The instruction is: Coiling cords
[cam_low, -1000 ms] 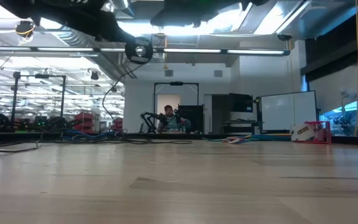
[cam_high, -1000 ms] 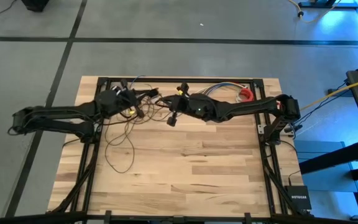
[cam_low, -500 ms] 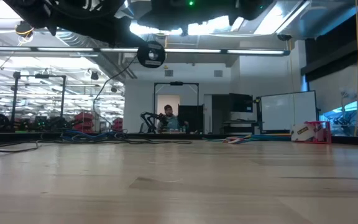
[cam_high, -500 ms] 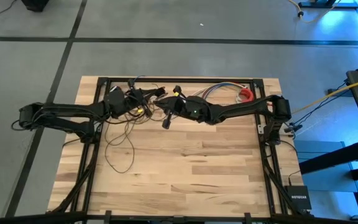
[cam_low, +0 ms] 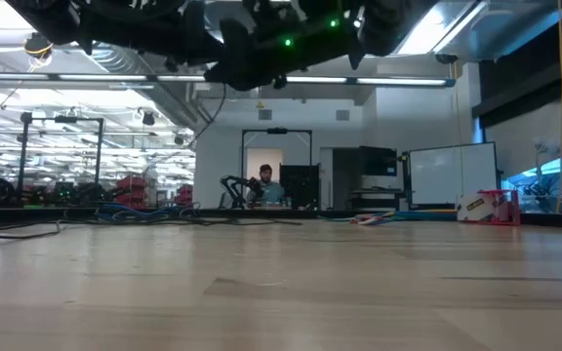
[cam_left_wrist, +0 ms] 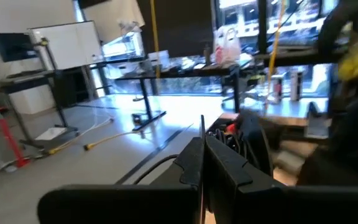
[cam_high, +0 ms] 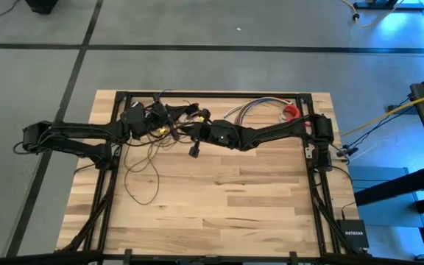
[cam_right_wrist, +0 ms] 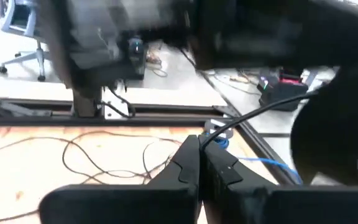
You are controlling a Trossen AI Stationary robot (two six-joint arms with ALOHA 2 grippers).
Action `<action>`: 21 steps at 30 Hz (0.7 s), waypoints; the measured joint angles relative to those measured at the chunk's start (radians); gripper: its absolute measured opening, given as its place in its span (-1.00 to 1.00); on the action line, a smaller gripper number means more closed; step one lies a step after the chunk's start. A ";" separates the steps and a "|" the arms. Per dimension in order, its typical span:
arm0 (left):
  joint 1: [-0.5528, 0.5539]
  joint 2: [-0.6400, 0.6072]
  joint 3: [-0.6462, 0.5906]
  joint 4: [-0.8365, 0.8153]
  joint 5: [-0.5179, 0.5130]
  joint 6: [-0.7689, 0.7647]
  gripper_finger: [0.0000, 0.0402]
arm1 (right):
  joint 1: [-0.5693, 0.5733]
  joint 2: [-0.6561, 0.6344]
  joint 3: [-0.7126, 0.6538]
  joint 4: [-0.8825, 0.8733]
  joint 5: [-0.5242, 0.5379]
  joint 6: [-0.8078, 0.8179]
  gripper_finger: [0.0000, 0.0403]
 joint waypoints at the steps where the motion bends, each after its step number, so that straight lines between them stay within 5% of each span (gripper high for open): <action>1: 0.000 0.000 0.000 0.006 0.009 -0.008 -0.97 | 0.000 0.006 0.000 -0.003 0.001 0.003 -0.99; 14: -0.001 -0.083 -0.003 -0.085 0.065 -0.032 -0.97 | 0.000 0.024 0.002 -0.175 0.206 -0.002 -0.99; 21: 0.000 -0.160 0.002 -0.108 0.061 -0.029 -0.97 | 0.001 0.031 -0.004 -0.232 0.233 -0.004 -0.88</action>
